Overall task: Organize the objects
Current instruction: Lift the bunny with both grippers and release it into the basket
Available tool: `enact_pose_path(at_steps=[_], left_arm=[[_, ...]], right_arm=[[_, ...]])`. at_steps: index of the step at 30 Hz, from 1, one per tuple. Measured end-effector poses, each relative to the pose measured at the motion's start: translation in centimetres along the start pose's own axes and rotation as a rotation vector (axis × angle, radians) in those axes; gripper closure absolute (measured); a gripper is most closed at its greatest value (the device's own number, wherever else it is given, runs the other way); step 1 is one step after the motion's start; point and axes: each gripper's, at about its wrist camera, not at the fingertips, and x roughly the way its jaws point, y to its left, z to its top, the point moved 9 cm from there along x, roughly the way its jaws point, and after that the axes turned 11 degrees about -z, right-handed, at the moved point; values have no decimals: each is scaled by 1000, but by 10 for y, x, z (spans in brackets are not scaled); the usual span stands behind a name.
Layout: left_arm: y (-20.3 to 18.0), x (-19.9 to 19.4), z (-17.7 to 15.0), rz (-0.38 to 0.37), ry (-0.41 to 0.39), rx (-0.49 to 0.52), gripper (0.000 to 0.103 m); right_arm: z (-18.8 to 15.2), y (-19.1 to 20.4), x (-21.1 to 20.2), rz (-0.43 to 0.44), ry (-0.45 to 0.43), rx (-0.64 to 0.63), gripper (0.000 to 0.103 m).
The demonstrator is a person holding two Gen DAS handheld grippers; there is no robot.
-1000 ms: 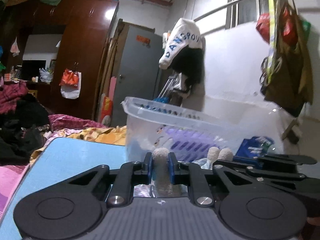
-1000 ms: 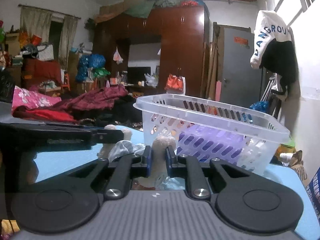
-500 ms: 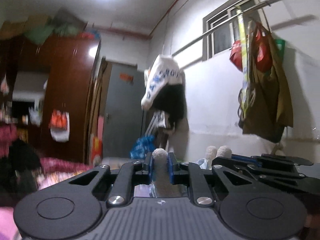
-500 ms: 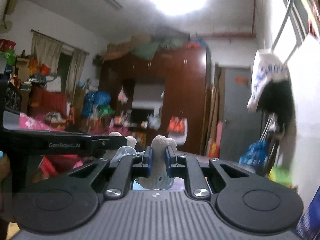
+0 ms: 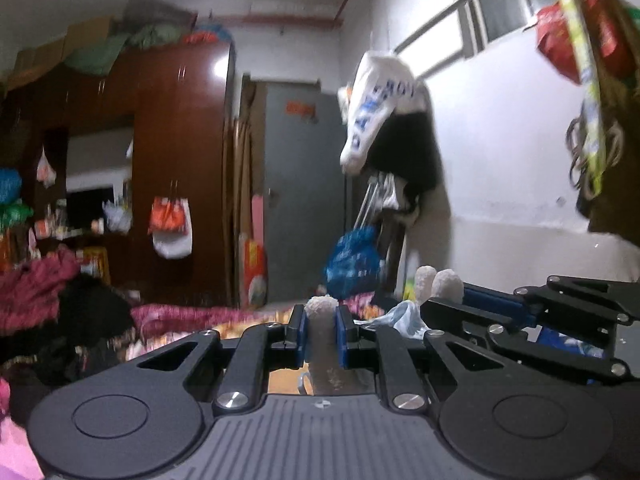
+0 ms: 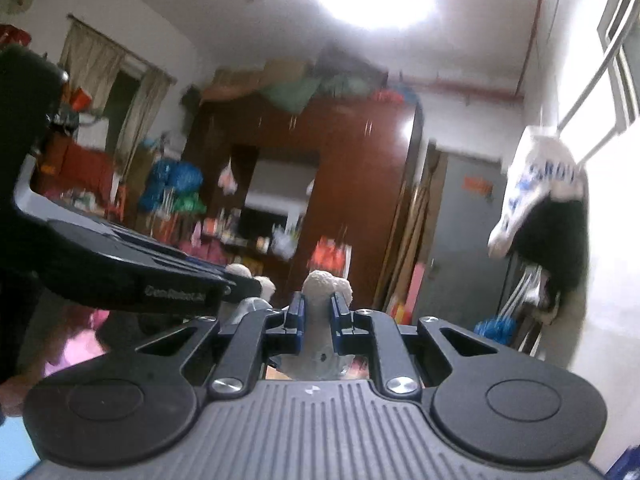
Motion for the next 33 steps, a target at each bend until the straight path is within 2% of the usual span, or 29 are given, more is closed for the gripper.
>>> enact_pose_path(at_steps=[3,11,17,21,23,24,26,27,28,29,30,33], left_arm=[[6,11,-14,14,43,-5,85],[4,25,-41,18,164,0,85],[5,31,-54,20,228,-20,85],[3,33,-60,15,254,-7,84],[0,27,-56,12,217,16,72],[1,22,-53,35,193,24,67],[7,11,-47,73,153,26,46],[9,7,-43,78,136,16,39],[11,1,-40,74,116,-2,27],[13,-6,-37,58,97,-24,20],[13,-17,-34,42,75,-45,19],[11,-45,-23,29,37,-63,9]], right_arm=[[-18,6,11,73,43,28,88],[-40,10,25,53,218,12,88],[-54,3,26,88,358,55,88],[-61,1,24,88,395,32,87],[-63,0,21,90,402,39,78],[-62,-1,20,79,393,41,72],[-61,-8,15,43,374,48,55],[-59,-15,12,17,364,63,39],[-58,-20,8,-10,358,84,21],[-56,-28,4,-32,350,114,11],[-53,-34,-3,-38,339,148,0],[-45,-46,-31,-7,306,224,0]])
